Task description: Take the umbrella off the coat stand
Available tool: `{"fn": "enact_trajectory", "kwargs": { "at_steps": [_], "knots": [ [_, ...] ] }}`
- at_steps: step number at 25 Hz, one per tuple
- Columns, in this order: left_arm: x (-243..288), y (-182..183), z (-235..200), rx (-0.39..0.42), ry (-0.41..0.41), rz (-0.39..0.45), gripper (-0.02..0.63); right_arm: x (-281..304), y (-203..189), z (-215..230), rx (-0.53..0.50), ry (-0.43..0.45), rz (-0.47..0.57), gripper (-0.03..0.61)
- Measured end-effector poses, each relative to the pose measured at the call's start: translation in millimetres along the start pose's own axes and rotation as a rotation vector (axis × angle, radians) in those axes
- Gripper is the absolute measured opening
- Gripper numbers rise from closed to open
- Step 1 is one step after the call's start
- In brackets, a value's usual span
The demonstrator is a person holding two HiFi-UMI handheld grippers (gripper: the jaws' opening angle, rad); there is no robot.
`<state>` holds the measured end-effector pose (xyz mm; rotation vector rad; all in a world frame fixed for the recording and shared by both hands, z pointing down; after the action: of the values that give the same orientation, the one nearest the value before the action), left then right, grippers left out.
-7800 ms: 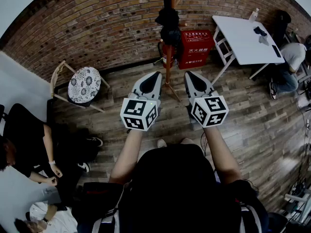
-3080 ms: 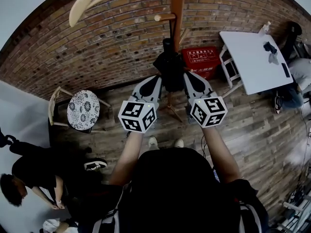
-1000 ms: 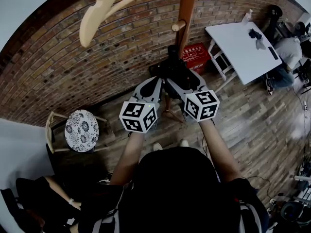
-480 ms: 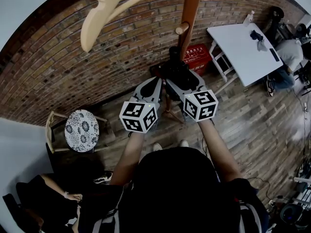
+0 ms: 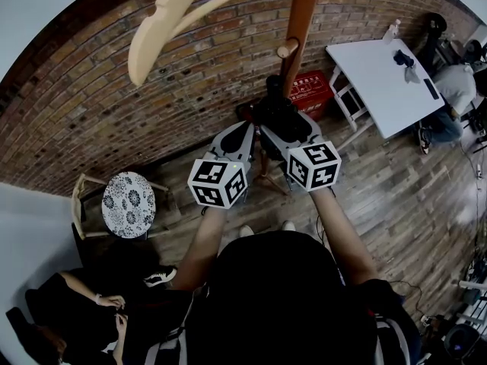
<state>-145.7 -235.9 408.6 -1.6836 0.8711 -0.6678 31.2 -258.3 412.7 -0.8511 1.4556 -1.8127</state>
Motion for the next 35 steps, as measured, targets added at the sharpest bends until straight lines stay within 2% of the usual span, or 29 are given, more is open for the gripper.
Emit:
{"fn": "enact_trajectory", "kwargs": {
  "at_steps": [21, 26, 35],
  "knots": [
    [-0.4, -1.3, -4.7, -0.03, -0.002, 0.003, 0.017, 3.5, 0.8, 0.2, -0.033, -0.004, -0.041, 0.334],
    [1.0, -0.6, -2.0, -0.031, -0.014, 0.0, 0.018, 1.0, 3.8, 2.3, -0.035, -0.006, -0.052, 0.276],
    [1.8, 0.6, 0.2, -0.023, -0.023, 0.004, 0.018, -0.6, 4.7, 0.8, -0.05, 0.005, -0.062, 0.249]
  ]
}}
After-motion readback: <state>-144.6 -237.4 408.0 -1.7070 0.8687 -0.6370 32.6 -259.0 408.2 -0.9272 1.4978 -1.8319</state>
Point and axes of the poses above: the fingertips, and each gripper's own axes: x forward along the fingers, z to its right, y out of its top, the point moved 10 cm from there along -x, backward along the fingers, and after that the axes turned 5 degrees about z, right-handed, at the moved point
